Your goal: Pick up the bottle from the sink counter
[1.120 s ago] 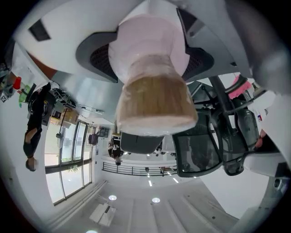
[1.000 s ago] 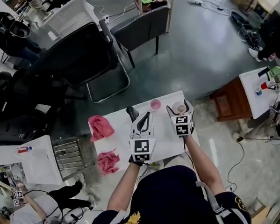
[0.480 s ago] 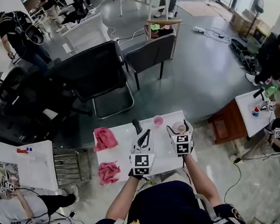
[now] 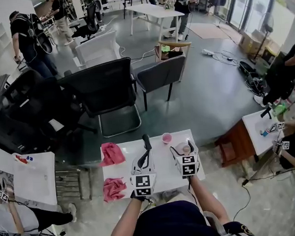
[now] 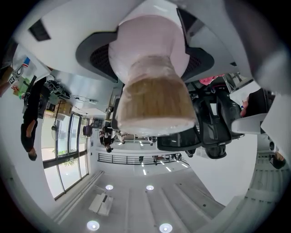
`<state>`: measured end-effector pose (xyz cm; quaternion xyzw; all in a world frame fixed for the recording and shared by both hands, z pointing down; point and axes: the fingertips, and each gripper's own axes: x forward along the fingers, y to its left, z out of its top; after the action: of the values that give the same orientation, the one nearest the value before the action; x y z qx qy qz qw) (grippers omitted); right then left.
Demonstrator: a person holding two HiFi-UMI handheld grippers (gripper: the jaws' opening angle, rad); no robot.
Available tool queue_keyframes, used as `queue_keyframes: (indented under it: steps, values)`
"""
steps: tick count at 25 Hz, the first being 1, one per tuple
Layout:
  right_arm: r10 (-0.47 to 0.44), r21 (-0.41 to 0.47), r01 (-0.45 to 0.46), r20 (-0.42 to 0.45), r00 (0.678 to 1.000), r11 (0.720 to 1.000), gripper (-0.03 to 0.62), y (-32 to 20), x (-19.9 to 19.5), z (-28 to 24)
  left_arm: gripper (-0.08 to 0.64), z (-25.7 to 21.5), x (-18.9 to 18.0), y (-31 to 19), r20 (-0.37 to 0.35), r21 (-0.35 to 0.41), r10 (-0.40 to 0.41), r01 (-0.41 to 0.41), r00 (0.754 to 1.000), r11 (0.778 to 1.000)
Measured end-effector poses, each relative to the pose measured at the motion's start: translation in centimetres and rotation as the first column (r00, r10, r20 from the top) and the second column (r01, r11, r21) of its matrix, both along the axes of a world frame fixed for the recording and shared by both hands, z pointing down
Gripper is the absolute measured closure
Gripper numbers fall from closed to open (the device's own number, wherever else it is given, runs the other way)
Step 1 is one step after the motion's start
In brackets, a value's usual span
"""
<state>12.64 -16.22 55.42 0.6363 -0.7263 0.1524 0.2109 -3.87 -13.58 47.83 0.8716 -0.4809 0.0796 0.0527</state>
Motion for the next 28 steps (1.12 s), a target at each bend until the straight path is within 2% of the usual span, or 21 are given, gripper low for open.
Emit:
queue_keyframes:
  steps: [9, 16, 28]
  values:
    - [-0.027, 0.019, 0.027, 0.031, 0.999, 0.999, 0.16, 3.6, -4.8, -2.5, 0.541, -0.6, -5.6, 3.6, 0.006, 0.025, -0.046, 0.046, 0.999, 0.999]
    - [-0.057, 0.064, 0.053, 0.07, 0.996, 0.997, 0.16, 6.7, -8.4, -5.5, 0.541, -1.3, -7.8, 6.5, -0.006, 0.042, -0.027, 0.027, 1.0, 0.999]
    - [-0.094, 0.116, 0.081, 0.114, 0.989, 0.99, 0.16, 10.1, -9.8, -8.1, 0.541, -2.6, -6.8, 9.3, 0.004, 0.059, 0.011, -0.011, 1.0, 0.998]
